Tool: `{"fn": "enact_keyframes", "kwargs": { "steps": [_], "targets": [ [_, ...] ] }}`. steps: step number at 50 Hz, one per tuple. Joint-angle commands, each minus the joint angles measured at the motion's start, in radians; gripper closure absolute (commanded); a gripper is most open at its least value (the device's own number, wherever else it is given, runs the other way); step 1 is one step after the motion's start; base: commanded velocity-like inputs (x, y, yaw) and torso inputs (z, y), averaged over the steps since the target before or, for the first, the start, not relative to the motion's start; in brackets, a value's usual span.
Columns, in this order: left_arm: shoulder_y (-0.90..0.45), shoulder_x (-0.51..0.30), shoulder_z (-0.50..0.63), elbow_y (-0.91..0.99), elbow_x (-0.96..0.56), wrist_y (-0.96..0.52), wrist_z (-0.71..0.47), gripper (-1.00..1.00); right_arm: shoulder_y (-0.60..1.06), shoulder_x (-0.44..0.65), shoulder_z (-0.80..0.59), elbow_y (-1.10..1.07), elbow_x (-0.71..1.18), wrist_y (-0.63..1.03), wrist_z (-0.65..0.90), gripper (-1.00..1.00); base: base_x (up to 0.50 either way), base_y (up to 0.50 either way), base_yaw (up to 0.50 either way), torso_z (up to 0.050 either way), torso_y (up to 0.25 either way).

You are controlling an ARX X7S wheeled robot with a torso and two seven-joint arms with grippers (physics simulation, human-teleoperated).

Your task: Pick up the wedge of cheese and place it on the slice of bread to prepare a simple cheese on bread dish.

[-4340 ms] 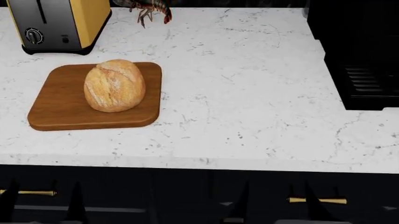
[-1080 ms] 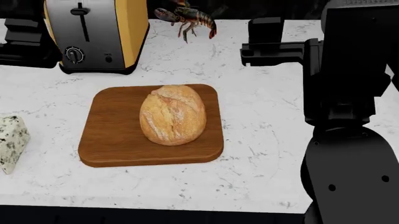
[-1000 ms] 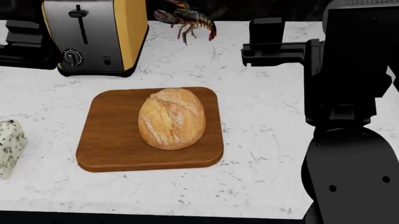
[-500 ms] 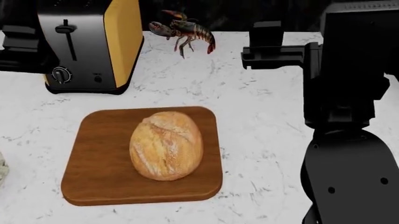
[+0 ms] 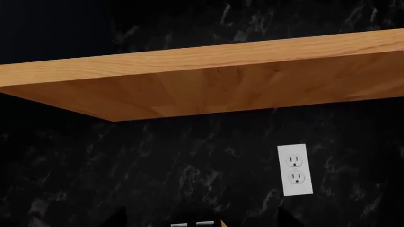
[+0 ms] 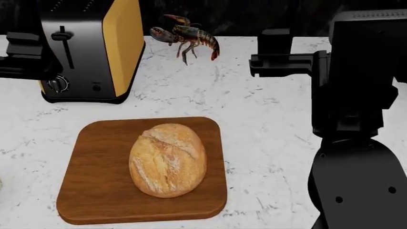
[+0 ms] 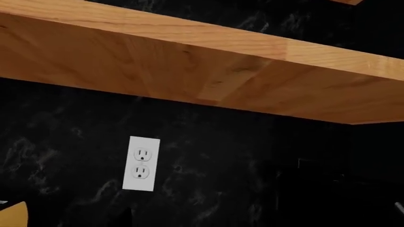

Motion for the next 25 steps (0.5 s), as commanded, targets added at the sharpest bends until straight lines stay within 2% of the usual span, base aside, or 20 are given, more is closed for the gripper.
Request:
{"fn": "enact_keyframes", "kwargs": {
  "steps": [1, 8, 25],
  "targets": [
    [0.002, -0.001, 0.004, -0.007, -0.003, 0.007, -0.002, -1.0, -0.011, 0.006, -0.011, -0.001, 0.005, -0.027, -0.015, -1.0, 0.22, 0.0, 0.0, 0.0, 0.0],
    [0.006, -0.002, 0.005, -0.006, -0.004, 0.009, -0.005, -1.0, -0.016, 0.004, -0.004, 0.007, 0.006, -0.027, -0.004, -1.0, 0.2, 0.0, 0.0, 0.0, 0.002],
    [0.032, -0.01, 0.006, 0.011, -0.003, -0.001, -0.027, -1.0, -0.033, 0.006, 0.0, 0.016, 0.003, -0.027, 0.015, -1.0, 0.0, 0.0, 0.0, 0.0, 0.0]
  ]
}}
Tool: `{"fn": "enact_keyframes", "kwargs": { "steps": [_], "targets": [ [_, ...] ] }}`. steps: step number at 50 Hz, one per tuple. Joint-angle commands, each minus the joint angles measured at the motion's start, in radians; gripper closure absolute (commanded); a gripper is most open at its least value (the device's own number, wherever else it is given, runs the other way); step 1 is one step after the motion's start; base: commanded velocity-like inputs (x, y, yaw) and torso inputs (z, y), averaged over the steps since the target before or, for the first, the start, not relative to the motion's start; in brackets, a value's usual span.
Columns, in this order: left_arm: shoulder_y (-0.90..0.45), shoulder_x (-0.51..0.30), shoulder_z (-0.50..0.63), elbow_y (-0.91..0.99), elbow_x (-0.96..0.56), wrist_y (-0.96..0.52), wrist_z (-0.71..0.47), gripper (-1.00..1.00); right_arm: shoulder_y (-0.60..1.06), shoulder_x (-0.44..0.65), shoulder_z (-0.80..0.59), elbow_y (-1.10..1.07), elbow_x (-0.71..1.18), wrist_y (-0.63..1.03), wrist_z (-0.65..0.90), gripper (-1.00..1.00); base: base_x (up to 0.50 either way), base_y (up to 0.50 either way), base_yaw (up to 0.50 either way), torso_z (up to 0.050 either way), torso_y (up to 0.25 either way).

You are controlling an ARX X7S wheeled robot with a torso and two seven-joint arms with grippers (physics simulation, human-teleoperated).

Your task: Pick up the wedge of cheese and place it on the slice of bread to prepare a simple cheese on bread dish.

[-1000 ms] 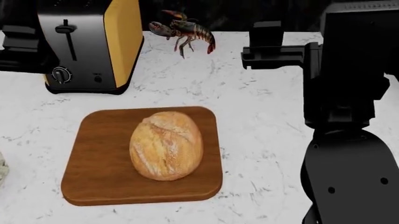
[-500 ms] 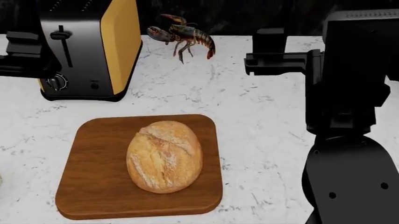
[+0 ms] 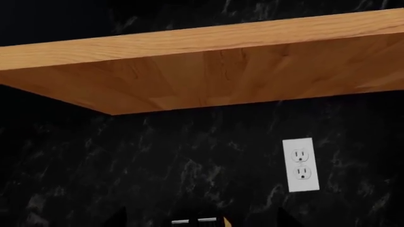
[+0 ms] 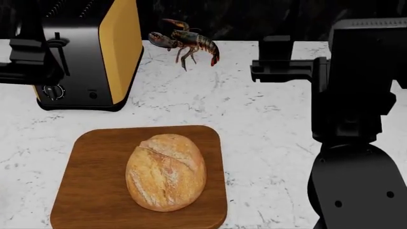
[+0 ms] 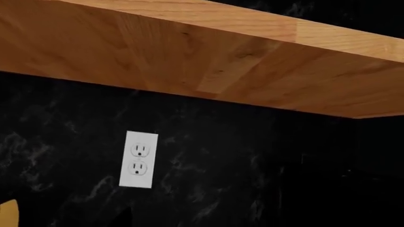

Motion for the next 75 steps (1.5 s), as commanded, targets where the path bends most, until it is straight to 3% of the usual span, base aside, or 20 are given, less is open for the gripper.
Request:
{"fn": "enact_keyframes", "kwargs": {
  "steps": [1, 27, 40, 61, 75],
  "targets": [
    [0.01, -0.005, 0.001, 0.017, -0.001, -0.022, -0.019, -1.0, -0.011, 0.002, 0.003, 0.007, 0.002, -0.008, 0.006, -1.0, 0.0, 0.0, 0.0, 0.0, 0.0],
    [0.139, -0.026, -0.034, 0.126, 0.015, -0.092, -0.118, -1.0, -0.01, -0.002, 0.011, 0.036, -0.021, 0.0, 0.059, -1.0, 0.0, 0.0, 0.0, 0.0, 0.0],
    [0.161, -0.055, -0.121, 0.285, -0.05, -0.271, -0.154, -1.0, 0.005, -0.034, 0.064, 0.047, 0.026, 0.113, 0.103, -1.0, 0.0, 0.0, 0.0, 0.0, 0.0],
    [0.172, -0.058, -0.135, 0.288, -0.068, -0.275, -0.157, -1.0, 0.003, -0.026, 0.044, 0.045, 0.034, 0.131, 0.101, -1.0, 0.0, 0.0, 0.0, 0.0, 0.0],
    [0.24, -0.046, -0.171, 0.394, -0.065, -0.358, -0.239, -1.0, -0.018, -0.02, 0.031, 0.047, 0.064, 0.147, 0.071, -1.0, 0.0, 0.0, 0.0, 0.0, 0.0]
  ]
}}
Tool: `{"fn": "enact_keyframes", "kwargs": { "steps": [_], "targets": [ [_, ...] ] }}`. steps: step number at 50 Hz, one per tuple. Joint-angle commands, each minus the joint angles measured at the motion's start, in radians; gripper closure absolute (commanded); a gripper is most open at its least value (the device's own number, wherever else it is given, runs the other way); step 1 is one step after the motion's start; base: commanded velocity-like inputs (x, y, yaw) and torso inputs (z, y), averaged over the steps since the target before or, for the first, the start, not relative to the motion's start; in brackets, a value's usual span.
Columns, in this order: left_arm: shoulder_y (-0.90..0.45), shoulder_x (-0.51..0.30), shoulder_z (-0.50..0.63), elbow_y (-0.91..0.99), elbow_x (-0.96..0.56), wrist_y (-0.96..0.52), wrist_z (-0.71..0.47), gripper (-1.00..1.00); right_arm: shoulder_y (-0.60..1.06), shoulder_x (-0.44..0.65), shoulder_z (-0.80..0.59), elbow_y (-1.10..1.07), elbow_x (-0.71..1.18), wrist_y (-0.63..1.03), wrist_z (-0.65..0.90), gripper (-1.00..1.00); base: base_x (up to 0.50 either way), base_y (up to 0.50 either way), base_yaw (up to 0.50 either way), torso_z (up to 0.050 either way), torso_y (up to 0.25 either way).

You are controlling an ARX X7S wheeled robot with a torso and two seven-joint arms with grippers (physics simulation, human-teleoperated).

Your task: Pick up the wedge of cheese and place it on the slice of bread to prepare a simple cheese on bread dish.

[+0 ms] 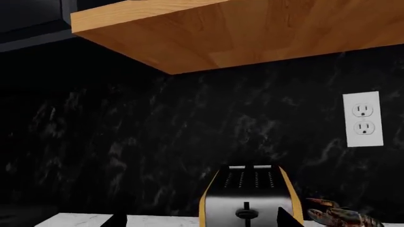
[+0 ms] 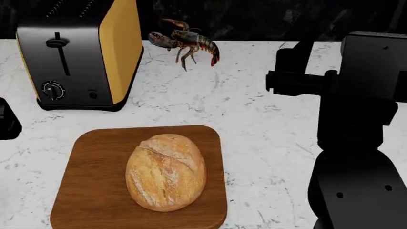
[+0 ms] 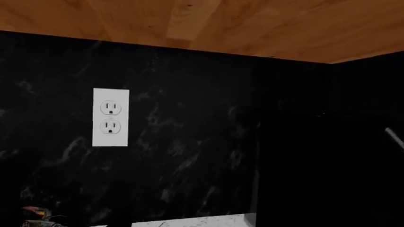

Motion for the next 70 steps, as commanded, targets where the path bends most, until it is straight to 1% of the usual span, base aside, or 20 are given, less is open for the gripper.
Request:
{"fn": "enact_keyframes", "kwargs": {
  "steps": [1, 2, 3, 4, 8, 16, 20, 26, 29, 32, 37, 40, 42, 46, 49, 53, 57, 59, 67, 70],
  "targets": [
    [0.046, 0.013, -0.037, 0.087, -0.006, -0.071, -0.062, -1.0, -0.015, 0.007, -0.018, 0.001, 0.023, 0.024, -0.024, -1.0, 0.0, 0.0, 0.0, 0.0, 0.0],
    [0.045, 0.014, -0.037, 0.089, -0.006, -0.08, -0.067, -1.0, -0.014, 0.009, -0.021, 0.0, 0.021, 0.025, -0.024, -1.0, 0.0, 0.0, 0.0, 0.0, 0.0],
    [0.04, 0.019, -0.05, 0.101, -0.001, -0.118, -0.092, -1.0, -0.014, 0.012, -0.025, 0.001, 0.019, 0.029, -0.023, -1.0, 0.0, 0.0, 0.0, 0.0, 0.0],
    [0.031, 0.035, -0.083, 0.107, -0.027, -0.183, -0.09, -1.0, -0.013, 0.011, -0.023, 0.002, 0.02, 0.032, -0.022, -1.0, 0.0, 0.0, 0.0, 0.0, 0.0],
    [0.031, 0.037, -0.106, 0.134, -0.042, -0.259, -0.108, -1.0, -0.013, 0.014, -0.027, -0.001, 0.02, 0.034, -0.021, -1.0, 0.0, 0.0, 0.0, 0.0, 0.0],
    [0.037, 0.061, -0.174, 0.167, -0.086, -0.348, -0.124, -1.0, -0.013, 0.015, -0.028, 0.003, 0.021, 0.035, -0.019, -1.0, 0.0, 0.0, 0.0, 0.0, 0.0],
    [0.035, 0.055, -0.201, 0.177, -0.135, -0.389, -0.147, -1.0, -0.01, 0.016, -0.03, 0.005, 0.022, 0.036, -0.017, -1.0, 0.0, 0.0, 0.0, 0.0, 0.0],
    [0.062, 0.029, -0.287, 0.174, -0.279, -0.397, -0.216, -1.0, -0.01, 0.018, -0.034, 0.006, 0.022, 0.039, -0.016, -1.0, 0.0, 0.0, 0.0, 0.0, 0.0],
    [0.071, 0.021, -0.292, 0.168, -0.297, -0.401, -0.229, -1.0, -0.013, 0.019, -0.035, 0.009, 0.021, 0.034, -0.016, -1.0, 0.0, 0.0, 0.0, 0.0, 0.0],
    [0.057, 0.006, -0.323, 0.177, -0.368, -0.464, -0.263, -1.0, -0.011, 0.019, -0.039, 0.011, 0.022, 0.039, -0.015, -1.0, 0.0, 0.0, 0.0, 0.0, 0.0],
    [0.067, -0.016, -0.334, 0.164, -0.443, -0.475, -0.319, -1.0, -0.014, 0.02, -0.041, 0.012, 0.022, 0.04, -0.013, -1.0, 0.0, 0.0, 0.0, 0.0, 0.0],
    [0.058, -0.048, -0.359, 0.144, -0.608, -0.481, -0.435, -1.0, -0.012, 0.02, -0.04, 0.01, 0.022, 0.043, -0.01, -1.0, 0.0, 0.0, 0.0, 0.0, 0.0],
    [0.062, -0.06, -0.367, 0.133, -0.687, -0.478, -0.5, -1.0, -0.016, 0.021, -0.042, 0.014, 0.021, 0.034, -0.011, -1.0, 0.0, 0.0, 0.0, 0.0, 0.0],
    [0.101, -0.07, -0.391, 0.116, -0.786, -0.47, -0.562, -1.0, -0.011, 0.021, -0.042, 0.009, 0.025, 0.047, -0.009, -1.0, 0.0, 0.0, 0.0, 0.0, 0.0],
    [0.118, -0.071, -0.385, 0.103, -0.821, -0.457, -0.582, -1.0, -0.012, 0.023, -0.044, 0.015, 0.023, 0.04, -0.01, -1.0, 0.0, 0.0, 0.0, 0.0, 0.0],
    [0.188, -0.088, -0.309, 0.089, -0.7, -0.347, -0.517, -1.0, -0.011, 0.006, -0.007, 0.023, 0.048, 0.068, 0.003, -1.0, 0.0, 0.0, 0.0, 0.0, 0.0],
    [0.235, -0.089, -0.302, 0.081, -0.679, -0.298, -0.484, -1.0, -0.015, 0.002, 0.001, 0.025, 0.055, 0.066, 0.004, -1.0, 0.0, 0.0, 0.0, 0.0, 0.0],
    [0.28, -0.093, -0.3, 0.077, -0.646, -0.258, -0.463, -1.0, -0.01, 0.003, -0.002, 0.02, 0.057, 0.077, 0.006, -1.0, 0.0, 0.0, 0.0, 0.0, 0.0],
    [0.444, -0.112, -0.23, 0.037, -0.476, -0.082, -0.367, -1.0, -0.01, 0.002, 0.001, 0.021, 0.065, 0.089, 0.009, -1.0, 0.0, 0.0, 0.0, 0.0, 0.0],
    [0.467, -0.111, -0.242, 0.037, -0.48, -0.075, -0.365, -1.0, -0.011, 0.003, -0.001, 0.019, 0.068, 0.092, 0.008, -1.0, 0.0, 0.0, 0.0, 0.0, 0.0]
  ]
}}
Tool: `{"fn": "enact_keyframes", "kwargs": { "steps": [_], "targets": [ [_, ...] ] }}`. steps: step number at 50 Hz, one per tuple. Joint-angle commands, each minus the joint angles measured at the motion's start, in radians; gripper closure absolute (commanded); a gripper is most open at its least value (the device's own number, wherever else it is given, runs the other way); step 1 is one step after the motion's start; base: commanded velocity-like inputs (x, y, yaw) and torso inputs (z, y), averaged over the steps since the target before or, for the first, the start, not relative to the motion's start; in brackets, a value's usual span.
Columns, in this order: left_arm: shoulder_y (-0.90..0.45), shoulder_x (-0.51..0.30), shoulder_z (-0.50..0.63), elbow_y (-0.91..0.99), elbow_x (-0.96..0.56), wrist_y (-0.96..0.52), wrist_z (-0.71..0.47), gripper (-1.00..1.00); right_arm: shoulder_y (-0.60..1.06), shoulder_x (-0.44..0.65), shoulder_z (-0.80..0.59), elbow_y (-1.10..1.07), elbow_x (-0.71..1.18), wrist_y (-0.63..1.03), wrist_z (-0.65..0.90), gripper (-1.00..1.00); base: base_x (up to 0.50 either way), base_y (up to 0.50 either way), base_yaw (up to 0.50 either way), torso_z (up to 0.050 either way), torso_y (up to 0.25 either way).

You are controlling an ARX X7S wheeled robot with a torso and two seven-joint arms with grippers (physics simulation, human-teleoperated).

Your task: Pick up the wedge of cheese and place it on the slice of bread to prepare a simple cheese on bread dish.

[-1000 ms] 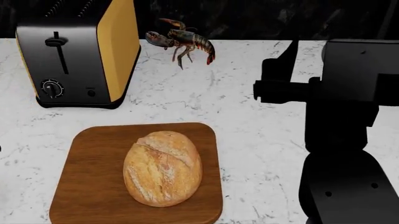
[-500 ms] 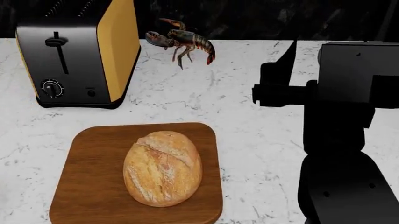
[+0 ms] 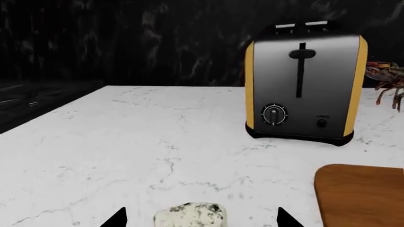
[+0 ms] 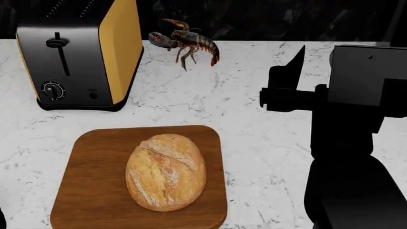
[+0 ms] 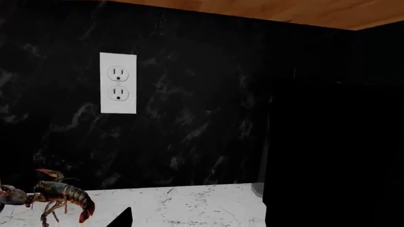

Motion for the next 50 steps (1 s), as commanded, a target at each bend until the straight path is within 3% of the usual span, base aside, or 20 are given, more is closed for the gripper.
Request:
{"fn": "enact_keyframes", "kwargs": {
  "steps": [1, 22, 34, 50],
  "targets": [
    [0.154, -0.02, 0.036, -0.029, 0.092, 0.143, 0.059, -1.0, 0.001, -0.002, 0.005, -0.001, 0.013, 0.016, 0.004, -1.0, 0.0, 0.0, 0.0, 0.0, 0.0],
    [0.206, -0.007, 0.036, -0.02, 0.067, 0.145, 0.037, -1.0, -0.002, 0.004, -0.002, 0.004, 0.016, 0.01, 0.006, -1.0, 0.0, 0.0, 0.0, 0.0, 0.0],
    [0.297, 0.006, 0.092, -0.107, 0.194, 0.307, 0.123, -1.0, 0.0, 0.006, -0.008, 0.002, 0.019, 0.015, 0.01, -1.0, 0.0, 0.0, 0.0, 0.0, 0.0],
    [0.302, 0.013, 0.141, -0.193, 0.26, 0.38, 0.158, -1.0, 0.002, 0.01, -0.008, -0.002, 0.024, 0.02, 0.016, -1.0, 0.0, 0.0, 0.0, 0.0, 0.0]
  ]
}}
